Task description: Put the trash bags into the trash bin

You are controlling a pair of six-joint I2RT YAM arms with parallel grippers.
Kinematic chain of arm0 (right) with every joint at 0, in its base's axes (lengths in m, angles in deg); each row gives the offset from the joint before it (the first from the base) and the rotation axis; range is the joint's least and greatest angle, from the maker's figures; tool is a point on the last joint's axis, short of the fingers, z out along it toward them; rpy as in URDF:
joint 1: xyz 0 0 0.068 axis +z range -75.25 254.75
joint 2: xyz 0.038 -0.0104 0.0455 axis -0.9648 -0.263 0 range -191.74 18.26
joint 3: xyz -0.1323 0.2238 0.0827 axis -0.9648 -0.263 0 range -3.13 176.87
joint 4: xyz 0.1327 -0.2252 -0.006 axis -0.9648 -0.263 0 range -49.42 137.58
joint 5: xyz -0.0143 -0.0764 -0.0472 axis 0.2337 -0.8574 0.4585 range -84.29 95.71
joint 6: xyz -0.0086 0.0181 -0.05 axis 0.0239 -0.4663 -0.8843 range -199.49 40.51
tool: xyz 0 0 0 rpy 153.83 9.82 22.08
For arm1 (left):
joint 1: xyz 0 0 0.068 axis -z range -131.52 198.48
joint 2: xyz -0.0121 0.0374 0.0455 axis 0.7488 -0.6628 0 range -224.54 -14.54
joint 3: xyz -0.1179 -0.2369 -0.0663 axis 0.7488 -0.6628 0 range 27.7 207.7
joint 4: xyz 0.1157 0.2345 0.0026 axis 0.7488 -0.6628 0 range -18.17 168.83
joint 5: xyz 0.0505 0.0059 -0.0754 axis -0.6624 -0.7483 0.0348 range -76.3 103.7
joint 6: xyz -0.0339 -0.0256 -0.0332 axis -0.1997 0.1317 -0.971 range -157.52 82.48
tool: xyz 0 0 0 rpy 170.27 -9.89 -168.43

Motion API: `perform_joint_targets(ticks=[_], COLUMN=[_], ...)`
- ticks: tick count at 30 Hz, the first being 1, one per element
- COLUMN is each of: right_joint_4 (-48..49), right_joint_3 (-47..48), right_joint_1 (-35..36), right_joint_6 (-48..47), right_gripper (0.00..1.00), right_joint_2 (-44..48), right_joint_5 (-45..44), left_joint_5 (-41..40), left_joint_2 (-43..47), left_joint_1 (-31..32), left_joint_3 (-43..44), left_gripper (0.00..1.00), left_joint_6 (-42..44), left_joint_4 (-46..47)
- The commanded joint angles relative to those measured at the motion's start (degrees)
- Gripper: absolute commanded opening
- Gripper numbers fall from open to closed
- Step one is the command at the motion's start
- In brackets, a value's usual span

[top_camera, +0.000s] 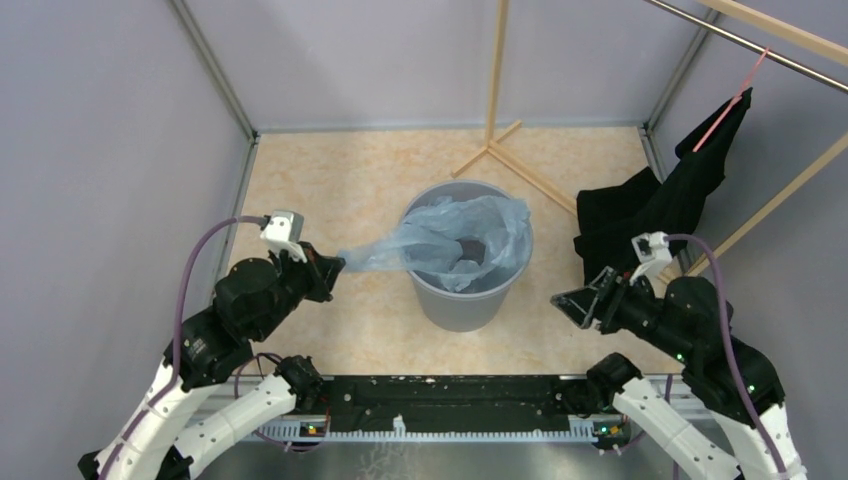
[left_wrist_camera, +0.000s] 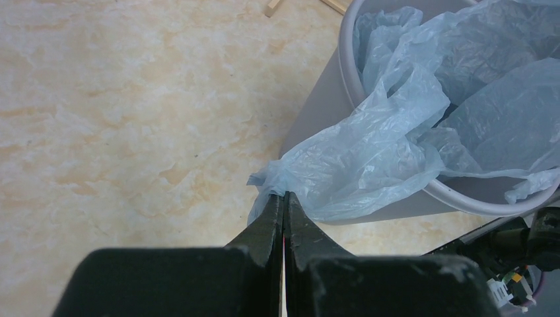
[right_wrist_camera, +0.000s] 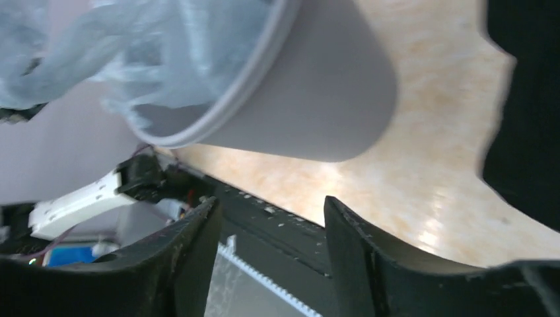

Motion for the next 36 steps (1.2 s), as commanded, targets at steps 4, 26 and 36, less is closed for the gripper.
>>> perform_joint_targets(ticks=[4, 26, 36], right_joint_4=[21.0, 16.9, 23.3], right_joint_3=[2.2, 13.3, 0.6], right_joint_1=[-0.4, 2.8, 2.8], right_joint_6=[-9.2, -13.0, -12.8], right_gripper=[0.82, 0.92, 0.72], right_joint_2=[-8.1, -26.6, -26.2], right_joint_5=[14.4, -9.3, -3.5], left_joint_5=[0.3, 0.2, 0.6], left_joint_2=[-0.6, -4.7, -5.2], left_joint_1=[0.1, 0.0, 0.0], left_joint_3=[1.3, 1.6, 0.3], left_gripper=[0.00, 0.00, 0.00], left_joint_6=[-0.4, -2.1, -1.5], left_joint_4=[1.0, 2.2, 3.5])
